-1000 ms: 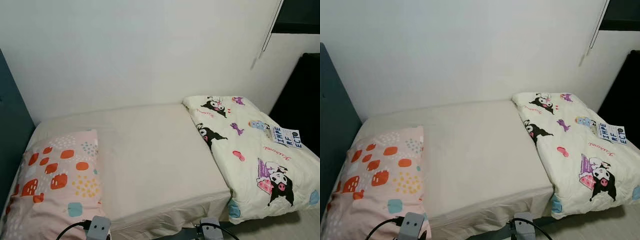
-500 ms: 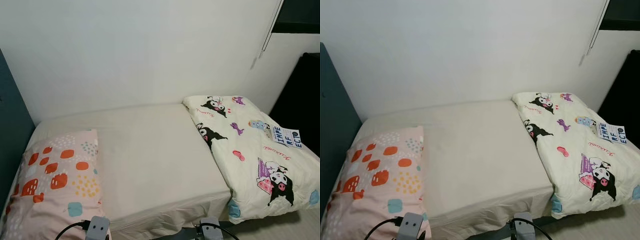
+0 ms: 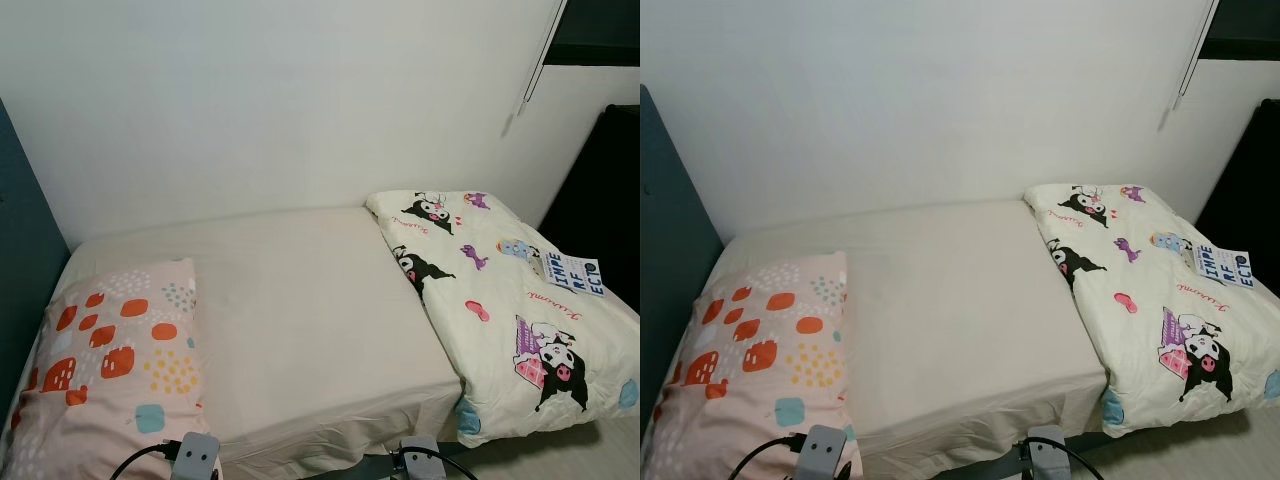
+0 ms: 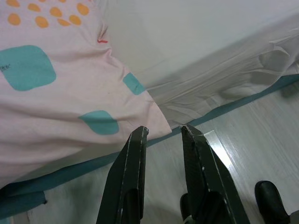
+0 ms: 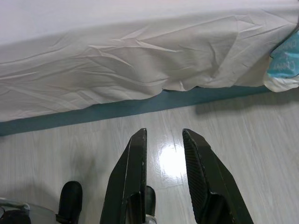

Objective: Clean up the room

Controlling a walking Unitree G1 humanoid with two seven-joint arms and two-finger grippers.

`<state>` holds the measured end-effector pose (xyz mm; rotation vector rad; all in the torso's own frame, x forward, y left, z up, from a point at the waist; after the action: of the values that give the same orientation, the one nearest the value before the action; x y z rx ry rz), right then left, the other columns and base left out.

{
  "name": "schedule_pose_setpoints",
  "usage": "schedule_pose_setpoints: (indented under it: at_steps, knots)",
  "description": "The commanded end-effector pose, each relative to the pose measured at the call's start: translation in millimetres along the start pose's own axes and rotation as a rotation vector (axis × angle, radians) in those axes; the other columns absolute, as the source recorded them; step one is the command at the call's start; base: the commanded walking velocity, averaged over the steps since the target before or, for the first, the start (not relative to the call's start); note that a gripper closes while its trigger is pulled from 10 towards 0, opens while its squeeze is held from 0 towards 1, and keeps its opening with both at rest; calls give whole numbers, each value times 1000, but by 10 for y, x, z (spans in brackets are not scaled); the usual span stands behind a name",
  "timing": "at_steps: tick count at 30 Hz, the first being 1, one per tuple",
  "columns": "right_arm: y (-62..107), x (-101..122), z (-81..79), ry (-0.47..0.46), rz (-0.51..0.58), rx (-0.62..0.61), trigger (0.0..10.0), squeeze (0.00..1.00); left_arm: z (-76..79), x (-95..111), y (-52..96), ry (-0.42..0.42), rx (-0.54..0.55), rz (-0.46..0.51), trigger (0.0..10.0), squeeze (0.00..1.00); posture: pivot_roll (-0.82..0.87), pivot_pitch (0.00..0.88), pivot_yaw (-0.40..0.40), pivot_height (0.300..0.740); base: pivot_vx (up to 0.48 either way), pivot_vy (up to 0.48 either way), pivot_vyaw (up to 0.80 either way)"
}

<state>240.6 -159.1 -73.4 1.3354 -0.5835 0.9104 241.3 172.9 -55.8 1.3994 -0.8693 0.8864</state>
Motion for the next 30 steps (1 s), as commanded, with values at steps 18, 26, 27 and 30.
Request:
schedule_pose_setpoints:
  at_steps: [18,26,27,30]
  knots:
    - [11,-50,-20,-2,-25,4,10000,0,-44,-54,25,-15,6,-28,10000,0,44,97,-52,740,0,0,0]
    - [13,-59,1,1,-28,0,10000,0,-84,-53,23,-17,24,-30,10000,0,44,98,-56,740,0,0,0]
    - [13,-60,3,3,-29,0,10000,0,-97,-57,25,-17,29,-32,10000,0,44,98,-56,740,0,0,0]
    - [14,-68,8,14,-35,-5,10000,0,-127,-72,35,-21,36,-38,10000,0,41,100,-53,740,0,0,0]
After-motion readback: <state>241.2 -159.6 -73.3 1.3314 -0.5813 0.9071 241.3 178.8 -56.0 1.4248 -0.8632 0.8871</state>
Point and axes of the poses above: a point about 5 cm out from each wrist's last joint towards the gripper, its own y axis pointing back from the gripper into the wrist, its own x axis along the axis of the wrist's last joint, z = x × y, the point moved 3 cm from there along -y, pointing out of the wrist towards the gripper, and after that the axes turned 9 degrees about y, right-handed, at the moved point
